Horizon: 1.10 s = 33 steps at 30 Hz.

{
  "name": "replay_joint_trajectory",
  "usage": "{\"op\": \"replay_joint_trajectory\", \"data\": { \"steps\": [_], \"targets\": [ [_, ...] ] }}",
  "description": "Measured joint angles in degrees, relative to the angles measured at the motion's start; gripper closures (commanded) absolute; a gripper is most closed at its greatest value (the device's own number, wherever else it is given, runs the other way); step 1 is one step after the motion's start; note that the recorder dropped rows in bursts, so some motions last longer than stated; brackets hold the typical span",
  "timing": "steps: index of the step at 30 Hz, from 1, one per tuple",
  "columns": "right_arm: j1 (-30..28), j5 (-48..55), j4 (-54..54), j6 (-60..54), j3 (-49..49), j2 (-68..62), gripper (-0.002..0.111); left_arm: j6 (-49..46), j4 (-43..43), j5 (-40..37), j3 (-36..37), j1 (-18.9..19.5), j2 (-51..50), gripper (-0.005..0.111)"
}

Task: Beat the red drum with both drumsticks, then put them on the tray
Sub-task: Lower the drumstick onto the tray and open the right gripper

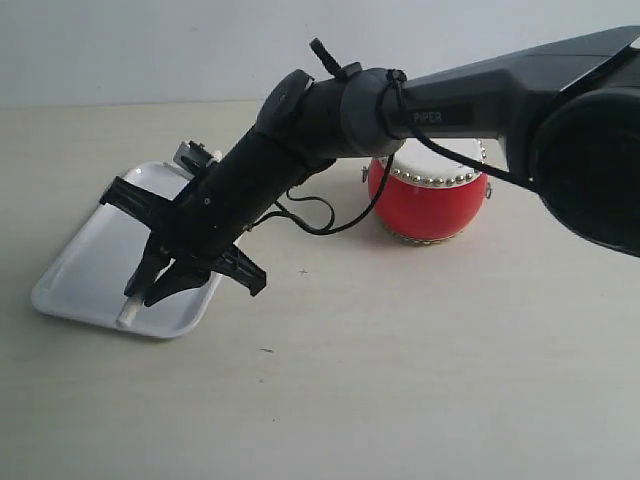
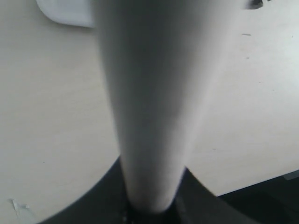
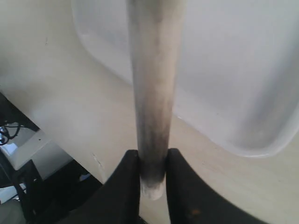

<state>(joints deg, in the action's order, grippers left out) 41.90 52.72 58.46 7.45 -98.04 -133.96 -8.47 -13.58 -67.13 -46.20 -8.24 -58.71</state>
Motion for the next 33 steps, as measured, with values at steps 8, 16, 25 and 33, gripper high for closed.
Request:
{"op": "replay_joint_trajectory", "data": {
  "steps": [8,16,25,33],
  "targets": [
    [0.0,0.1,1.8,0.0,0.0,-1.8,0.108,-0.1,-0.1,0.0,0.0,0.0,0.0,0.107],
    [0.0,0.8,1.8,0.0,0.0,-3.0,0.108,-0.8,-1.5,0.0,0.0,0.0,0.0,0.107],
    [-1.3,0.3,1.8,0.2,0.0,-3.1,0.108,-1.5,-2.5,-0.7,0.0,0.0,0.0,0.107],
    [-2.7,0.3,1.8,-0.7,0.0,-3.1,0.108,-1.5,-2.8,-0.9,0.0,0.0,0.0,0.107]
  ]
}}
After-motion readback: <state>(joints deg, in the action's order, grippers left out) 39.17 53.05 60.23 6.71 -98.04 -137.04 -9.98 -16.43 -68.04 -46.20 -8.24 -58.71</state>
